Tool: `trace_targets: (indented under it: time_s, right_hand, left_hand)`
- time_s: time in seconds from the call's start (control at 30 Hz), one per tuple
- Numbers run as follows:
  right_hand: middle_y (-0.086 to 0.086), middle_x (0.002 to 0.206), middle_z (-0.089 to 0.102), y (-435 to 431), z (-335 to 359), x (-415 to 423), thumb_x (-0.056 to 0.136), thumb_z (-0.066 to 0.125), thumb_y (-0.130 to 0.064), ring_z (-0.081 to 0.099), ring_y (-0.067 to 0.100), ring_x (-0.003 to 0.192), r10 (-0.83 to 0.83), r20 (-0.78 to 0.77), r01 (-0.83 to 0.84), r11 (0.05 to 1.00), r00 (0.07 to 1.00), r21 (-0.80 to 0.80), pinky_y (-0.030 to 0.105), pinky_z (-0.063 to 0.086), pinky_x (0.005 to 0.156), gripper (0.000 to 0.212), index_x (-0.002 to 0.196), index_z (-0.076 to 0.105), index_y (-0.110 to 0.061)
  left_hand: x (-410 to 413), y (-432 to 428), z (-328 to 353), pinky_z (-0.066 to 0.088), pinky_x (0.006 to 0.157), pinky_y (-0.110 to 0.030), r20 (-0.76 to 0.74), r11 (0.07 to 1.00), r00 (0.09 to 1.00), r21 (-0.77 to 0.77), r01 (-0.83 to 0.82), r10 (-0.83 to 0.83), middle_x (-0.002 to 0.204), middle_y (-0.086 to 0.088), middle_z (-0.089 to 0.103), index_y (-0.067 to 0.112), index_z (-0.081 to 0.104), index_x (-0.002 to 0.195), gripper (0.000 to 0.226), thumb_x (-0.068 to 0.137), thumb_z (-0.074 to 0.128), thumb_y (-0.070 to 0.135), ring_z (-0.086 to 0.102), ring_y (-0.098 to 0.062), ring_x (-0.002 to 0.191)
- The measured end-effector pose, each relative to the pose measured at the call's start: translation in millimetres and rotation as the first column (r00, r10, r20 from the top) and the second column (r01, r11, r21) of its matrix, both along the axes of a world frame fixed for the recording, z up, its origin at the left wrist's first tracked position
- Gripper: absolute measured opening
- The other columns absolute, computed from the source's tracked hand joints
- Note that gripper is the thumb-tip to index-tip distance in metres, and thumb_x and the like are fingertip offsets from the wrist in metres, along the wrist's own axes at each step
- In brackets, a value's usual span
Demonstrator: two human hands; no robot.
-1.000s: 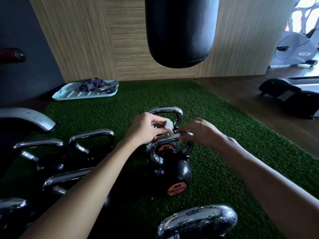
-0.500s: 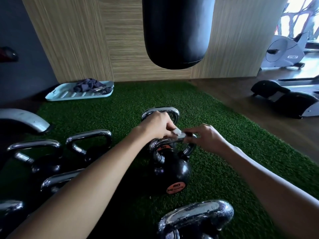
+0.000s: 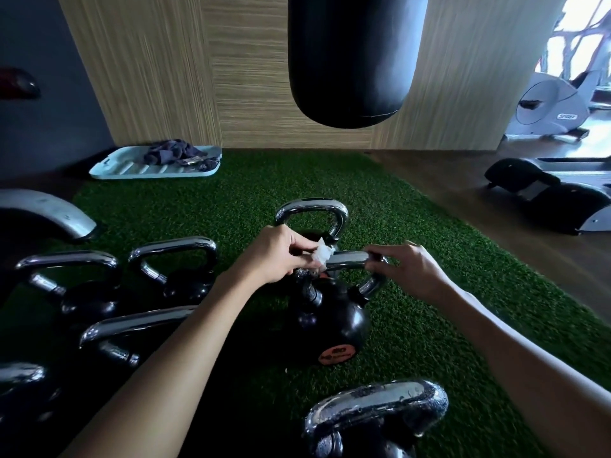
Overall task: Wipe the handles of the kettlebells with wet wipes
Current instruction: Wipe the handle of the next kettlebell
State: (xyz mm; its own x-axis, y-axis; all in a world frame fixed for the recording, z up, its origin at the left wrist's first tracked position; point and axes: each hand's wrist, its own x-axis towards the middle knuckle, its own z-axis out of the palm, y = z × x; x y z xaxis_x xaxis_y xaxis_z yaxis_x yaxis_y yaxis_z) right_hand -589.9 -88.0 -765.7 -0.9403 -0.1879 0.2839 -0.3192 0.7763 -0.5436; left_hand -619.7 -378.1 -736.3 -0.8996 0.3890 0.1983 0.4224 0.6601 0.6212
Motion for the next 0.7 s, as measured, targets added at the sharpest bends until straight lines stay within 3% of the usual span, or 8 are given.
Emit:
trace_targets:
  time_s: [0.13, 0.2, 0.27, 0.33, 0.47, 0.57, 0.63, 0.7]
  right_hand:
    - [-0.009, 0.116, 0.074, -3.8, -1.8, -3.5, 0.088, 0.068, -0.048, 0.076, 0.018, 0.082, 0.016, -0.016, -0.015, 1.000, 1.000, 0.021, 0.038, 0.061, 0.074, 0.049, 0.133, 0.065, -0.028]
    - [-0.010, 0.117, 0.073, -5.6, -1.4, -4.9, 0.089, 0.070, -0.043, 0.074, 0.007, 0.079, -0.012, 0.009, 0.012, 1.000, 1.000, 0.001, 0.027, 0.059, 0.068, 0.046, 0.133, 0.065, -0.028]
    - [-0.013, 0.112, 0.070, -6.4, 0.1, -2.7, 0.091, 0.072, -0.035, 0.065, -0.008, 0.060, -0.031, 0.037, 0.033, 0.999, 0.999, -0.036, 0.012, 0.047, 0.050, 0.043, 0.132, 0.065, -0.026]
    - [-0.018, 0.095, 0.070, -3.2, -1.0, -0.8, 0.091, 0.072, -0.032, 0.053, -0.007, 0.041, -0.041, 0.067, 0.046, 0.996, 0.997, -0.078, 0.010, 0.037, 0.040, 0.041, 0.131, 0.066, -0.026]
    - [-0.016, 0.093, 0.073, 1.2, -0.9, 1.7, 0.088, 0.070, -0.045, 0.046, -0.001, 0.035, -0.044, 0.049, 0.047, 0.998, 0.998, -0.046, 0.011, 0.034, 0.038, 0.045, 0.130, 0.067, -0.031]
    - [-0.016, 0.096, 0.073, 3.4, -1.9, 0.0, 0.086, 0.071, -0.047, 0.054, 0.000, 0.041, -0.050, 0.061, 0.055, 0.995, 0.997, -0.077, 0.014, 0.042, 0.042, 0.045, 0.129, 0.067, -0.033]
    - [-0.021, 0.095, 0.073, 1.2, -1.3, 0.5, 0.085, 0.072, -0.050, 0.069, 0.017, 0.057, -0.046, 0.067, 0.051, 0.996, 0.997, -0.077, 0.032, 0.058, 0.054, 0.046, 0.129, 0.067, -0.036]
    - [-0.020, 0.095, 0.074, -2.9, -2.2, -2.3, 0.087, 0.072, -0.048, 0.064, 0.017, 0.050, -0.044, 0.066, 0.048, 0.997, 0.997, -0.056, 0.031, 0.053, 0.050, 0.044, 0.129, 0.066, -0.037]
  left_hand:
    - [5.0, -18.0, -20.7, 0.036, 0.045, -0.010, 0.044, 0.993, 0.997, 0.097, -0.072, 0.068, 0.050, 0.021, 0.064, 0.028, 0.072, 0.121, 0.042, 0.081, 0.084, 0.034, 0.049, 0.002, 0.039]
    - [5.5, -31.9, -39.7, 0.041, 0.048, -0.020, 0.106, 0.972, 0.989, 0.199, -0.122, 0.103, 0.069, 0.010, 0.076, 0.030, 0.075, 0.116, 0.042, 0.076, 0.085, 0.041, 0.049, -0.002, 0.042]
    - [8.9, -39.2, -52.6, 0.041, 0.048, -0.020, 0.144, 0.965, 0.982, 0.217, -0.149, 0.119, 0.085, 0.003, 0.080, 0.033, 0.077, 0.112, 0.039, 0.075, 0.086, 0.041, 0.050, -0.004, 0.043]
    - [14.2, -37.6, -59.4, 0.038, 0.047, -0.016, 0.158, 0.955, 0.979, 0.245, -0.165, 0.128, 0.077, 0.011, 0.078, 0.030, 0.078, 0.112, 0.035, 0.078, 0.087, 0.034, 0.048, -0.002, 0.042]
    - [21.0, -26.5, -68.7, 0.034, 0.045, -0.014, 0.161, 0.922, 0.971, 0.318, -0.219, 0.175, 0.057, 0.009, 0.070, 0.030, 0.078, 0.111, 0.035, 0.078, 0.087, 0.037, 0.048, -0.001, 0.041]
    - [27.0, -23.8, -79.1, 0.038, 0.048, -0.015, 0.231, 0.926, 0.961, 0.306, -0.221, 0.152, 0.063, 0.010, 0.073, 0.036, 0.079, 0.107, 0.030, 0.079, 0.085, 0.040, 0.052, -0.004, 0.044]
    - [30.0, -23.4, -84.4, 0.041, 0.053, -0.018, 0.249, 0.925, 0.960, 0.318, -0.207, 0.129, 0.076, 0.016, 0.077, 0.032, 0.080, 0.107, 0.025, 0.082, 0.084, 0.033, 0.054, -0.005, 0.046]
    - [30.4, -26.1, -84.6, 0.042, 0.052, -0.016, 0.243, 0.913, 0.955, 0.325, -0.245, 0.170, 0.082, 0.016, 0.078, 0.032, 0.080, 0.107, 0.025, 0.082, 0.084, 0.029, 0.054, -0.004, 0.046]
